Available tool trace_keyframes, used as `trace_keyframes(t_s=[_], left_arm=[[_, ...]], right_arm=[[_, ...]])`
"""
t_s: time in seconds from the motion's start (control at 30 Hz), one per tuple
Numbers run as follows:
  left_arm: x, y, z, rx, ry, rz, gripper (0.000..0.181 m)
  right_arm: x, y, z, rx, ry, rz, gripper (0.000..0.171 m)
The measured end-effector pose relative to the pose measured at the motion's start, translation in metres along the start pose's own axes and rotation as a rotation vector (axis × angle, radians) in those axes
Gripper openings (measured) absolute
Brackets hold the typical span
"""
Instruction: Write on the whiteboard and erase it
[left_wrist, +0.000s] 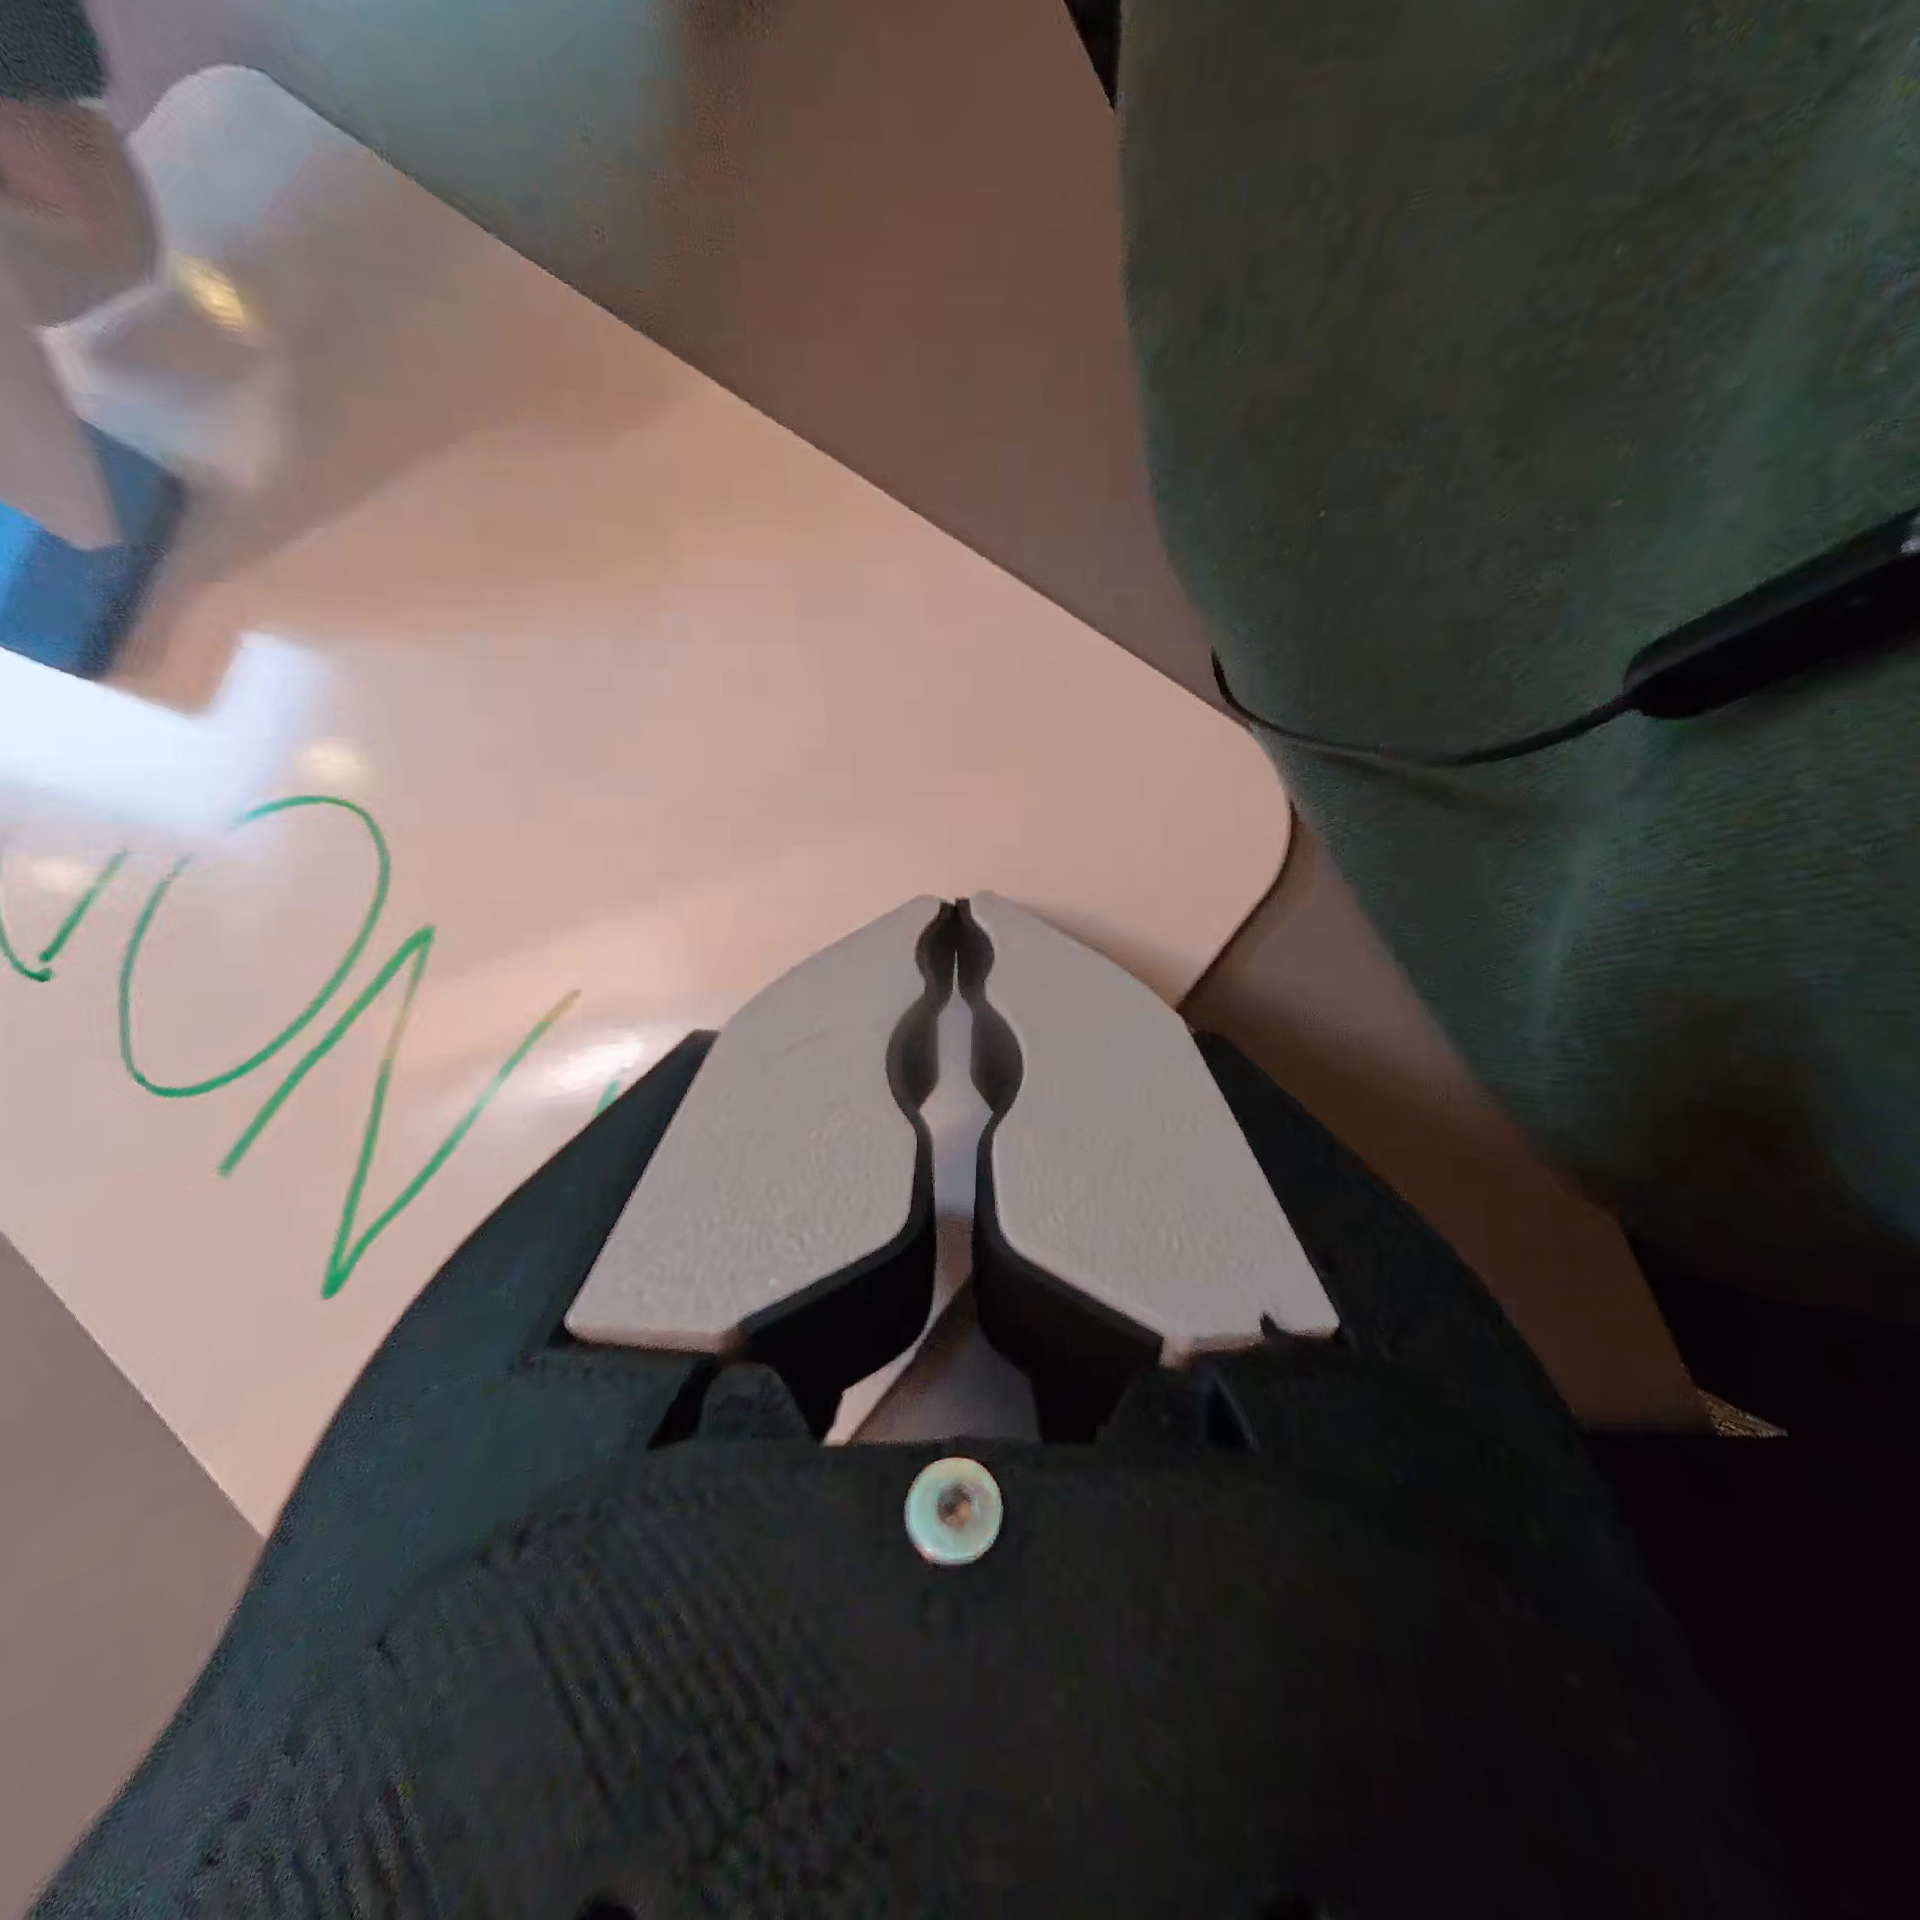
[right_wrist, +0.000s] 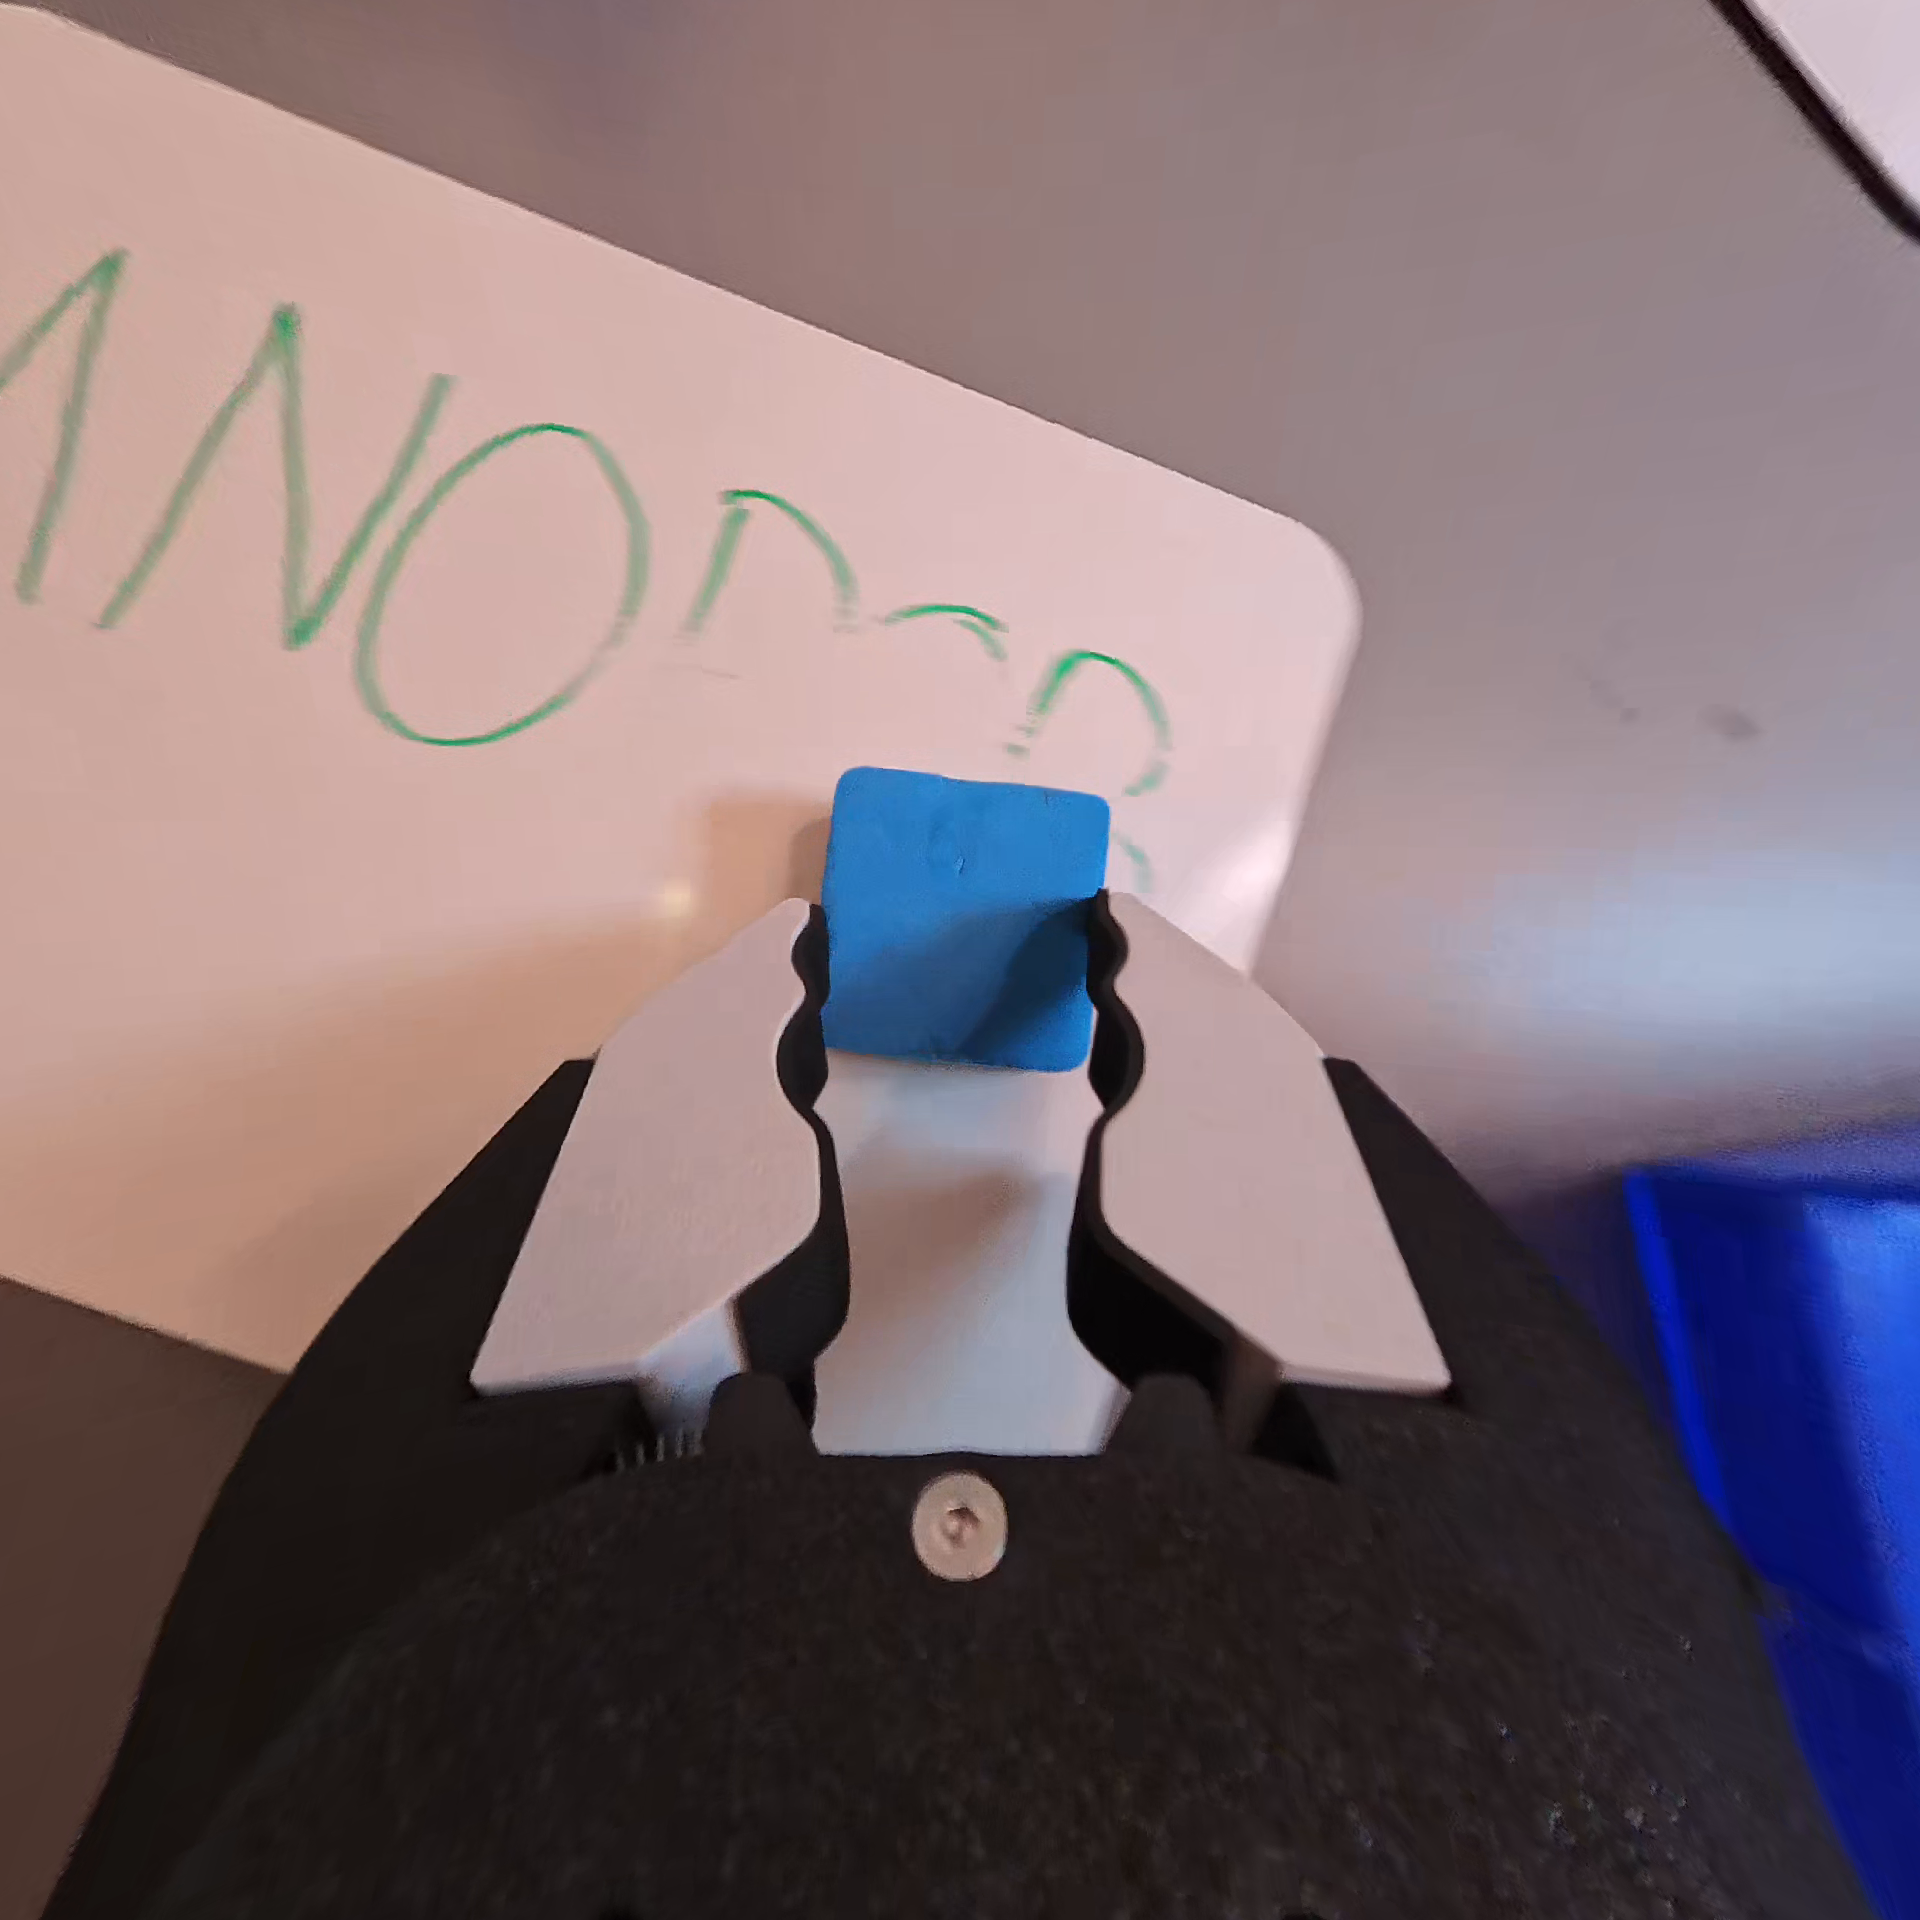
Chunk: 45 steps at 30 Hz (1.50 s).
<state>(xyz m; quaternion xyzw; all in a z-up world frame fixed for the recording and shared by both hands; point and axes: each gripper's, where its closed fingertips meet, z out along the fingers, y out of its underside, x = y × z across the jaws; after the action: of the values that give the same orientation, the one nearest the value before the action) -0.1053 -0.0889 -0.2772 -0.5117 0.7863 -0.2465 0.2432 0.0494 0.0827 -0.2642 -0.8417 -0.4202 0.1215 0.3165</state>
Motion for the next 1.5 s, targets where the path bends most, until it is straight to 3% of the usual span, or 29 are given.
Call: trace_keyframes(t_s=[0.1, 0.2, 0.27, 0.37, 0.43, 0.53, 0.63, 0.73, 0.8, 0.83, 0.9, 1.0, 1.03, 1.1, 1.2, 1.27, 1.37, 1.43, 1.5], left_arm=[[0.004, -0.001, 0.000, 0.010, 0.006, 0.002, 0.000], [0.007, -0.001, 0.001, 0.012, -0.002, 0.024, 0.000], [0.009, -0.002, 0.001, 0.011, -0.006, 0.033, 0.000], [0.009, -0.003, 0.002, 0.018, -0.003, 0.024, 0.000], [0.009, -0.003, 0.002, 0.022, -0.010, 0.022, 0.000], [0.009, -0.003, 0.002, 0.024, -0.012, 0.026, 0.000], [0.009, -0.003, 0.002, 0.022, -0.017, 0.035, 0.000], [0.007, -0.003, 0.003, 0.030, -0.013, 0.022, 0.000], [0.007, -0.003, 0.003, 0.031, -0.020, 0.022, 0.000], [0.007, -0.002, 0.002, 0.032, -0.022, 0.022, 0.000], [0.007, -0.002, 0.002, 0.028, -0.021, 0.028, 0.000], [0.006, -0.002, 0.002, 0.018, -0.038, 0.045, 0.000], [0.007, -0.002, 0.002, 0.019, -0.037, 0.043, 0.000], [0.002, -0.001, 0.002, 0.009, -0.062, 0.049, 0.001], [0.001, 0.001, 0.001, 0.003, -0.069, 0.047, 0.001], [0.003, 0.000, 0.001, 0.005, -0.065, 0.059, 0.000], [0.006, -0.002, 0.002, 0.003, -0.063, 0.077, 0.000], [0.006, -0.002, 0.002, 0.005, -0.057, 0.072, 0.000], [0.004, -0.002, 0.002, 0.010, -0.054, 0.060, 0.000]], right_arm=[[-0.034, 0.009, -0.010, -0.035, -0.069, -0.081, 0.048], [0.010, 0.025, -0.020, -0.081, 0.021, 0.020, 0.048], [0.033, 0.017, -0.011, -0.054, 0.064, 0.094, 0.049], [-0.015, -0.008, 0.006, 0.018, -0.027, -0.011, 0.048], [-0.047, -0.001, -0.003, -0.001, -0.098, -0.083, 0.048], [-0.006, 0.020, -0.017, -0.069, -0.007, -0.006, 0.048], [0.026, 0.001, 0.002, -0.031, 0.049, 0.078, 0.048], [-0.051, -0.030, 0.022, 0.050, -0.122, -0.087, 0.048], [-0.085, -0.016, 0.007, -0.012, -0.207, -0.186, 0.048], [-0.082, -0.006, -0.001, -0.049, -0.202, -0.195, 0.048], [-0.035, 0.003, -0.004, -0.092, -0.085, -0.116, 0.048], [0.034, -0.016, 0.017, -0.054, 0.035, 0.056, 0.048], [0.028, -0.030, 0.028, -0.035, 0.018, 0.037, 0.048], [-0.026, -0.052, 0.042, 0.014, -0.096, -0.091, 0.048], [-0.087, -0.036, 0.024, -0.049, -0.222, -0.251, 0.048], [-0.058, -0.023, 0.015, -0.116, -0.163, -0.208, 0.048], [0.015, -0.037, 0.033, -0.117, -0.014, -0.030, 0.048], [0.007, -0.062, 0.052, -0.075, -0.041, -0.050, 0.048], [-0.051, -0.075, 0.059, -0.022, -0.178, -0.169, 0.048]])
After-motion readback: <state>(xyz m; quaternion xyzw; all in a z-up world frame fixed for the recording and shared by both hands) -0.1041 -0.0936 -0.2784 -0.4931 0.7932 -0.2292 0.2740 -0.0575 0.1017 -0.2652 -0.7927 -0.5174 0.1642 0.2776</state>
